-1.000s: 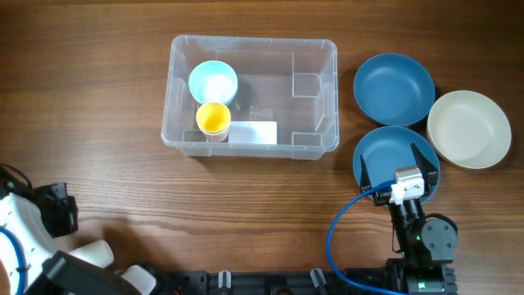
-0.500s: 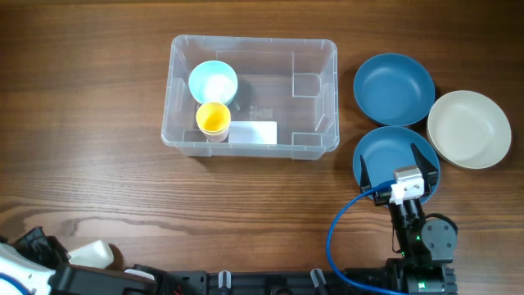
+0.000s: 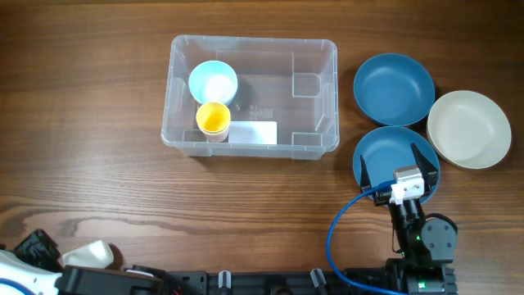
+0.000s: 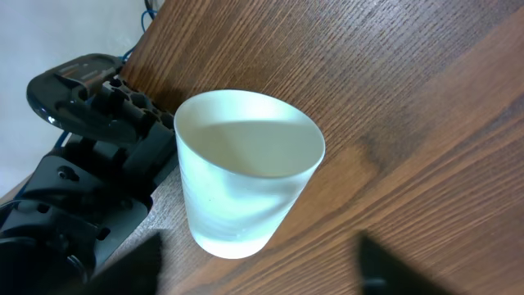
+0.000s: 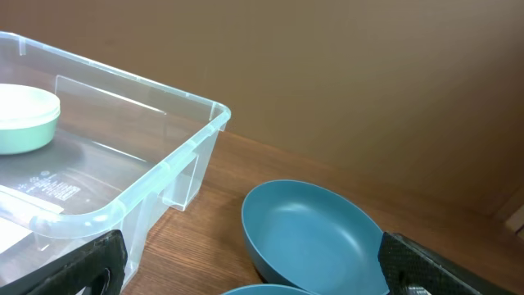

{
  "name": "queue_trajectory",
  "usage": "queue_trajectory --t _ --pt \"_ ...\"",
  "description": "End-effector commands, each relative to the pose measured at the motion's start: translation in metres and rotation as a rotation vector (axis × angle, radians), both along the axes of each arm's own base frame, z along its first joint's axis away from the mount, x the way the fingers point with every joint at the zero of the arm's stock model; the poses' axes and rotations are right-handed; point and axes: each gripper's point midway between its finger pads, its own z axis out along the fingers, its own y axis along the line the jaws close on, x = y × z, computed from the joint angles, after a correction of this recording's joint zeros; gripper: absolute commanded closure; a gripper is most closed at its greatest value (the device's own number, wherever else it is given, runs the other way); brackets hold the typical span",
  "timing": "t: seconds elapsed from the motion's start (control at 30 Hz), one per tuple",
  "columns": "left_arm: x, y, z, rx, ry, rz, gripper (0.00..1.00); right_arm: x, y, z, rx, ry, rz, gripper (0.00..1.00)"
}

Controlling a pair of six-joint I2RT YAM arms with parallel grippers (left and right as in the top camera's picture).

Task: Pack container
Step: 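Move the left gripper down to the white cup and grasp it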

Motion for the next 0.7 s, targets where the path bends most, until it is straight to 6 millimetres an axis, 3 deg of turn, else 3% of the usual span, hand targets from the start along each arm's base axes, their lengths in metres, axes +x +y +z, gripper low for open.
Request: queue_trajectory --t 0.0,0.37,0.5,0.67 --pt "0.000 0.001 0.001 0.014 -0.008 0.033 0.00 0.000 0.004 0.000 -0.008 -0.001 0.022 0.00" --pt "-0.009 -0.001 0.001 0.014 0.042 -0.047 0.00 0.000 0.004 0.000 -0.008 -0.001 0.022 0.00" --pt "0.003 -0.003 0.001 0.024 0.027 -0.159 0.01 0.000 0.004 0.000 -0.008 -0.001 0.022 0.01" --pt "0.029 -0.002 0.001 0.075 0.015 -0.430 0.00 0.000 0.004 0.000 -0.008 -0.001 0.022 0.01"
